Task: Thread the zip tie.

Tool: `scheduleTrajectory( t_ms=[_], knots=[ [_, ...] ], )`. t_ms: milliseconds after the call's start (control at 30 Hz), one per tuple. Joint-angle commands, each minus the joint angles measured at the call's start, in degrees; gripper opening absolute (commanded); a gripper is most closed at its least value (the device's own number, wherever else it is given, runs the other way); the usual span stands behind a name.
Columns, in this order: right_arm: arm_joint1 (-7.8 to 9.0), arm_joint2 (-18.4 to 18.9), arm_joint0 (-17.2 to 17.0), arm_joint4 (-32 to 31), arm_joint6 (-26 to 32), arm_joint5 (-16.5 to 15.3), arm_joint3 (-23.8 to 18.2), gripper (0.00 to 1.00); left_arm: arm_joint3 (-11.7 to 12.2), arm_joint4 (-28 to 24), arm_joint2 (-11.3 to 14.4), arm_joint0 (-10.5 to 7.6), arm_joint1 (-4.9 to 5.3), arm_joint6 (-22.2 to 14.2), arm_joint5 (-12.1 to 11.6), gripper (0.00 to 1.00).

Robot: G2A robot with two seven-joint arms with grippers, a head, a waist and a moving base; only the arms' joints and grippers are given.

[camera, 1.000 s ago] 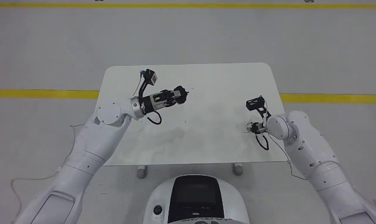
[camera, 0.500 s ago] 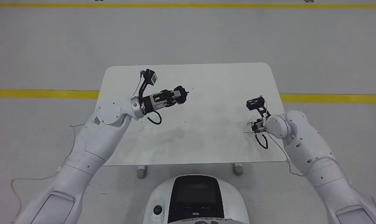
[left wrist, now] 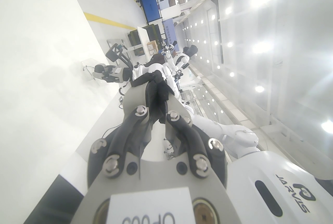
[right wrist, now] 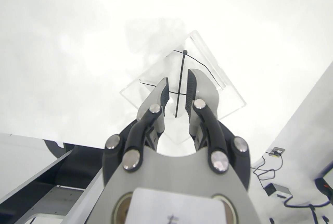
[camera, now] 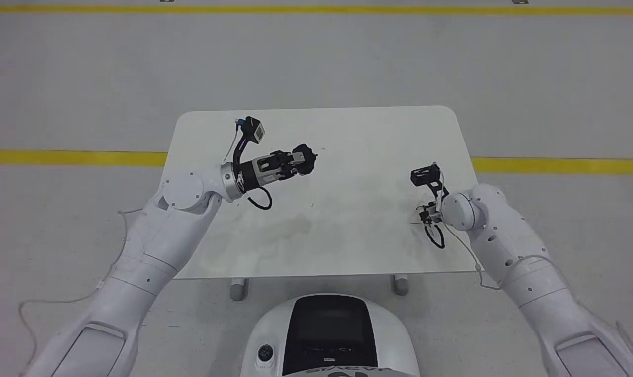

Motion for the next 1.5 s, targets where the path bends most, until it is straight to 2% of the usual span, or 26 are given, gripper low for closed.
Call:
scheduleTrajectory(
  t_ms=[0, 233, 467, 700, 967, 1300, 1433, 1467],
  knots=[
    [-0.19, -0.35, 0.28, -0.14, -0.11, 0.19, 0.49, 0.15, 0.0, 0.0, 0.0, 0.0, 0.0, 0.0, 0.0, 0.0],
    [-0.64, -0.83, 0.82, -0.4, -0.27, 0.24, 1.7, 0.13, 0.0, 0.0, 0.0, 0.0, 0.0, 0.0, 0.0, 0.0],
    [-0.99, -1.17, 0.95, -1.28, -0.21, 0.94, 2.28, 0.07, 0.0, 0.0, 0.0, 0.0, 0.0, 0.0, 0.0, 0.0],
    [-1.3, -1.26, 1.0, -1.76, -0.23, 1.08, 2.82, 0.11, 0.0, 0.0, 0.0, 0.0, 0.0, 0.0, 0.0, 0.0],
    [-1.64, -1.37, 1.19, -2.49, -0.09, 1.38, 3.42, 0.09, 0.0, 0.0, 0.0, 0.0, 0.0, 0.0, 0.0, 0.0],
    [-2.22, -1.89, 1.68, -3.39, 0.21, 1.71, 4.17, 0.13, 0.0, 0.0, 0.0, 0.0, 0.0, 0.0, 0.0, 0.0],
    [-2.45, -2.08, 1.9, -3.58, 0.32, 1.62, 4.53, 0.13, 0.0, 0.0, 0.0, 0.0, 0.0, 0.0, 0.0, 0.0],
    [-2.5, -2.09, 1.95, -3.52, 0.34, 1.54, 4.65, 0.09, 0.0, 0.0, 0.0, 0.0, 0.0, 0.0, 0.0, 0.0]
  ],
)
